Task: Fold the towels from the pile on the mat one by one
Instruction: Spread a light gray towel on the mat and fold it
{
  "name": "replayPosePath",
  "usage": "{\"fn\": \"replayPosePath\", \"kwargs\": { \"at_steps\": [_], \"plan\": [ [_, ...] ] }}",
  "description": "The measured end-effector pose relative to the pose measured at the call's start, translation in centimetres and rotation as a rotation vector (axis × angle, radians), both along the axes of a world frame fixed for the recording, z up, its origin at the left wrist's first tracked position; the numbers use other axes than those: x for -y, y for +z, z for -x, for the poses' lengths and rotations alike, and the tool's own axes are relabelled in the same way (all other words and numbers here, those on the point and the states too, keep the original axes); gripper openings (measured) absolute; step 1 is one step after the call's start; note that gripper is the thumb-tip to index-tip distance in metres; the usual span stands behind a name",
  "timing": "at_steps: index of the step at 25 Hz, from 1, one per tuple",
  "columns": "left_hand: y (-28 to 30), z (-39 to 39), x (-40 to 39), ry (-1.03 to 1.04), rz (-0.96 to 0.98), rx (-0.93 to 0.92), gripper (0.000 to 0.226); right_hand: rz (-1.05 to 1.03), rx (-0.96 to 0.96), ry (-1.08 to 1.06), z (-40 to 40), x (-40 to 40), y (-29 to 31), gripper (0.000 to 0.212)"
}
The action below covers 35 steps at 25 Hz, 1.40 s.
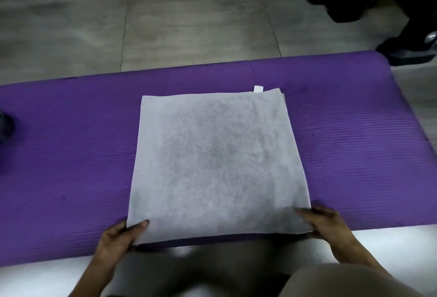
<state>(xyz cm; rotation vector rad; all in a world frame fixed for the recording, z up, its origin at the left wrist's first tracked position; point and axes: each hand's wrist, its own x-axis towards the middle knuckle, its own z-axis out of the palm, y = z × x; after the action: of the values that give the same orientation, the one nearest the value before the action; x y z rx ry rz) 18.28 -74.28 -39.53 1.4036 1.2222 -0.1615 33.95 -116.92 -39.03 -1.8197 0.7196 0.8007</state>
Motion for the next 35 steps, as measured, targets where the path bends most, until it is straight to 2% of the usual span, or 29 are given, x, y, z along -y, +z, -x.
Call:
{"fn": "replayPosePath", "kwargs": {
  "at_steps": [2,4,6,7,9,10,11,13,14,16,17,18,19,20,21,22,23,25,26,28,29,31,32,34,35],
  "plan": [
    [0.9,0.9,-1.7,-0.137,0.088,-0.098,0.047,-0.120,-0.098,0.066,0.3,1.7,0.9,0.057],
    [2.2,2.1,-2.9,-0.317,0.196,-0.167,0.063,-0.257,-0.168,0.069,0.6,3.5,2.1,0.074],
    [3.6,2.8,-2.9,-0.403,0.372,-0.165,0.052,-0.391,-0.242,0.030,0.5,5.1,3.2,0.076],
    [4.8,2.7,-2.4,-0.361,0.464,-0.115,0.044,-0.456,-0.252,0.001,0.2,5.4,3.7,0.076],
    [5.8,1.1,-1.6,-0.148,0.557,0.024,0.050,-0.546,-0.232,-0.081,-1.4,5.1,4.4,0.078],
    [5.8,-0.2,-1.4,-0.049,0.530,0.075,0.058,-0.564,-0.219,-0.132,-2.7,4.1,4.8,0.073],
    [5.6,-1.8,-1.3,0.028,0.518,0.121,0.056,-0.578,-0.200,-0.169,-4.1,2.7,5.2,0.063],
    [4.9,-5.3,-1.6,0.156,0.466,0.139,0.021,-0.592,-0.151,-0.264,-7.5,-0.6,5.2,0.034],
    [4.4,-6.6,-2.2,0.208,0.438,0.148,0.017,-0.572,-0.133,-0.300,-9.1,-2.2,5.1,0.026],
    [3.6,-8.3,-2.5,0.214,0.405,0.193,0.025,-0.551,-0.077,-0.356,-10.9,-4.6,4.2,0.026],
    [3.4,-8.5,-2.2,0.136,0.342,0.225,0.025,-0.538,-0.025,-0.335,-10.9,-5.4,3.8,0.030],
    [2.9,-8.3,-1.9,-0.023,0.184,0.263,0.017,-0.513,0.095,-0.265,-10.4,-5.8,3.4,0.027],
    [2.2,-7.7,-1.7,-0.268,-0.083,0.292,0.012,-0.397,0.314,-0.109,-9.5,-5.7,2.8,0.015],
    [0.9,-7.0,-1.8,-0.585,-0.415,0.268,0.026,-0.170,0.586,0.190,-8.6,-4.9,2.0,0.011],
    [-0.4,-6.3,-1.6,-0.852,-0.678,0.248,0.044,0.149,0.813,0.589,-7.9,-4.1,0.9,0.027],
    [-1.3,-5.7,-1.2,-1.058,-0.857,0.200,0.061,0.387,0.947,0.948,-7.2,-3.4,-0.3,0.044],
    [-1.9,-5.2,-0.7,-1.165,-0.977,0.151,0.072,0.546,1.011,1.176,-6.6,-2.6,-1.4,0.058],
    [-1.9,-5.6,-0.5,-1.243,-1.049,0.044,0.080,0.701,0.970,1.334,-5.8,-2.3,-2.1,0.063],
    [-1.1,-6.4,-0.4,-1.265,-1.079,-0.001,0.078,0.745,0.930,1.321,-5.9,-2.8,-1.8,0.058],
    [-1.3,-7.1,-1.3,-1.323,-1.140,0.035,0.072,0.774,0.933,1.267,-6.4,-3.3,-1.2,0.048],
    [-1.0,-7.2,-1.8,-1.376,-1.073,0.054,0.069,0.766,0.949,1.261,-6.5,-3.2,-1.0,0.046],
    [0.6,-7.2,-2.2,-1.484,-0.823,0.033,0.055,0.713,0.924,1.339,-6.0,-2.2,-0.4,0.046],
    [1.6,-7.2,-2.2,-1.578,-0.698,-0.029,0.046,0.670,0.910,1.382,-5.4,-1.4,-0.1,0.045],
    [2.9,-7.4,-2.0,-1.685,-0.475,-0.130,0.030,0.546,0.900,1.417,-4.1,-0.1,0.5,0.031],
    [3.0,-7.6,-2.0,-1.669,-0.448,-0.127,0.024,0.510,0.913,1.393,-3.9,0.1,0.9,0.024]
  ]
}}
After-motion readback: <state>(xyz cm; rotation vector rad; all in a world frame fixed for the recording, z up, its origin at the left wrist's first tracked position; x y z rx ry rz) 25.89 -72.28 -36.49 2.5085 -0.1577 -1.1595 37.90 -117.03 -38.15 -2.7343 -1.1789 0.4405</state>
